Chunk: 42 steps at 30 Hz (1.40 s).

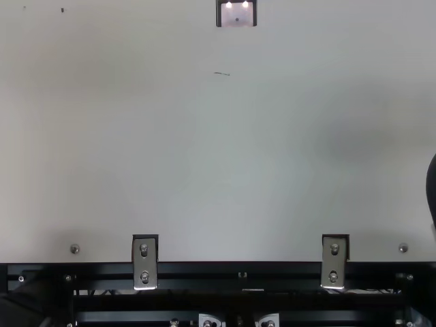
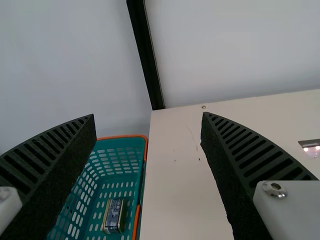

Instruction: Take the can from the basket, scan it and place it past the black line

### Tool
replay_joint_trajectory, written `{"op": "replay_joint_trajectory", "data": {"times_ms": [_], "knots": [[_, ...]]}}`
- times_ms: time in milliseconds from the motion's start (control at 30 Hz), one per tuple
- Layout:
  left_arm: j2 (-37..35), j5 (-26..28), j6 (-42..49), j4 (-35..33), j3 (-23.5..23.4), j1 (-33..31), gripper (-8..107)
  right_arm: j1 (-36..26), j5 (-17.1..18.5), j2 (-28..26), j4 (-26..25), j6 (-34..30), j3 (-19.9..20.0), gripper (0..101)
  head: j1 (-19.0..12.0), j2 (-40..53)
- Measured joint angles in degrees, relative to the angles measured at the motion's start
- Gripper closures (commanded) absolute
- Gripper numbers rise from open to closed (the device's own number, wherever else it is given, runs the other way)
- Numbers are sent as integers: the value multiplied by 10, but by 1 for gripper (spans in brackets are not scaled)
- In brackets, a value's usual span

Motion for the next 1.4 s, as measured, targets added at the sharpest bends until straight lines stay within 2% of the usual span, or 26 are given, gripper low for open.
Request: {"op": "replay_joint_trajectory", "data": {"times_ms": [267, 633, 933, 1233, 1400], "knots": [[-24, 117, -85, 88, -21, -114, 9, 0, 0, 0, 0, 0, 0, 0, 0, 0], [-24, 123, -85, 89, -21, -119, 9, 0, 0, 0, 0, 0, 0, 0, 0, 0], [-4, 77, -77, 20, -22, -69, 9, 0, 0, 0, 0, 0, 0, 0, -3, 0], [56, 20, -113, -65, -41, 21, 9, 0, 0, 0, 0, 0, 0, 0, 0, 0], [93, 16, -136, -88, -60, 70, 9, 0, 0, 0, 0, 0, 0, 0, -3, 0]]}}
